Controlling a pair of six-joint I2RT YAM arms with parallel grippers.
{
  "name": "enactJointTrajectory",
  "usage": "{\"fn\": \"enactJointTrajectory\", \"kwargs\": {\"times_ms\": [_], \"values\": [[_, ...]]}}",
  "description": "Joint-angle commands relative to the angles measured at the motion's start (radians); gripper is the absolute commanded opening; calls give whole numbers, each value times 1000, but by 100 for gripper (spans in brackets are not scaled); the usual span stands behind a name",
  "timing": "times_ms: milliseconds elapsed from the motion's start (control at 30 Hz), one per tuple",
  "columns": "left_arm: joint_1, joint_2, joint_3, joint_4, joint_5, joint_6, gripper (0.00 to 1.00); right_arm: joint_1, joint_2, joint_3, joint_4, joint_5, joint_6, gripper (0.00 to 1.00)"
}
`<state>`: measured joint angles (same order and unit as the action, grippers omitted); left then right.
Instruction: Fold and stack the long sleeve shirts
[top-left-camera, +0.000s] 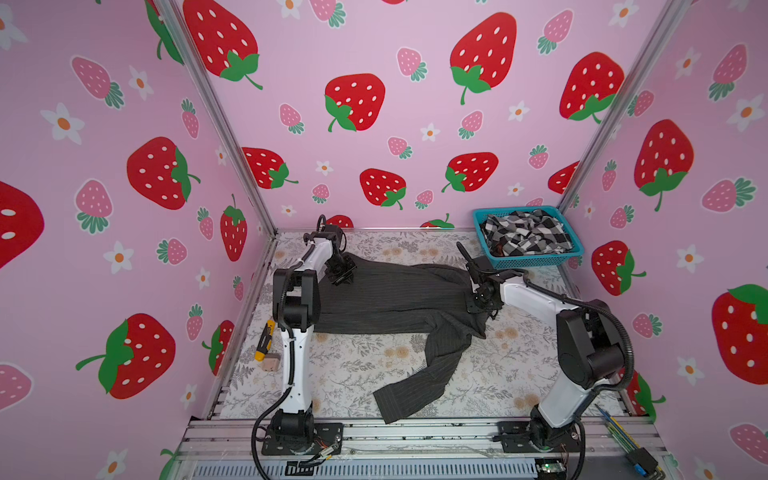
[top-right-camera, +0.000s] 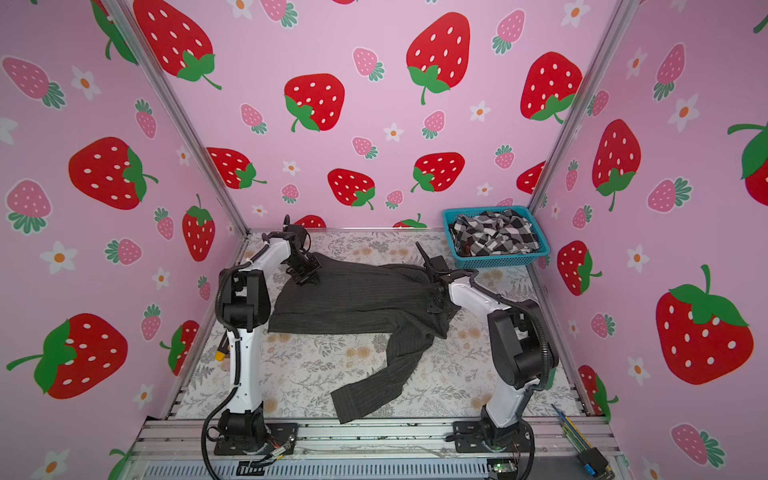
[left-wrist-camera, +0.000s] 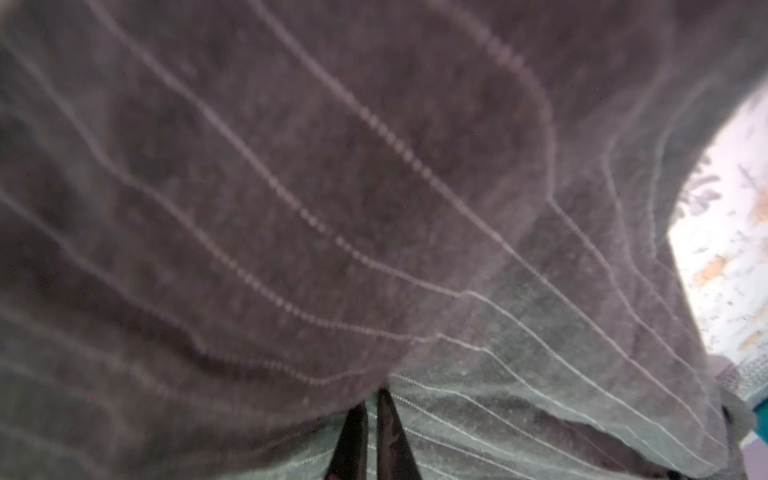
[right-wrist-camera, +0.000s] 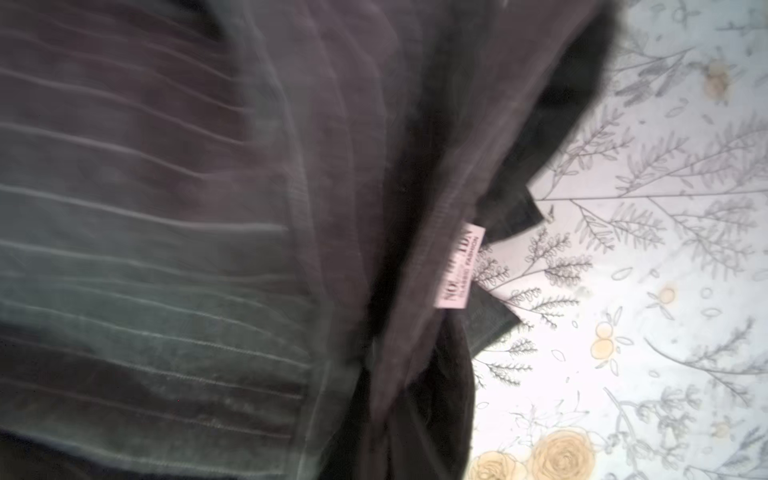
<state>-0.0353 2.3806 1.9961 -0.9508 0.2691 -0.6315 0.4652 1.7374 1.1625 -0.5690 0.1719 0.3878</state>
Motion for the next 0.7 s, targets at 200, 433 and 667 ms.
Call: {"fn": "enactJointTrajectory", "kwargs": {"times_ms": [200, 433, 667], "values": [[169, -66, -234, -8, -125, 17, 7, -184, -149, -165, 37, -67, 58, 1], [169, -100, -245, 3, -67, 31, 14, -200, -10, -150, 81, -92, 54, 30], [94, -279, -231, -17, 48, 51, 43, -104, -182, -12, -10, -92, 2, 72]]}}
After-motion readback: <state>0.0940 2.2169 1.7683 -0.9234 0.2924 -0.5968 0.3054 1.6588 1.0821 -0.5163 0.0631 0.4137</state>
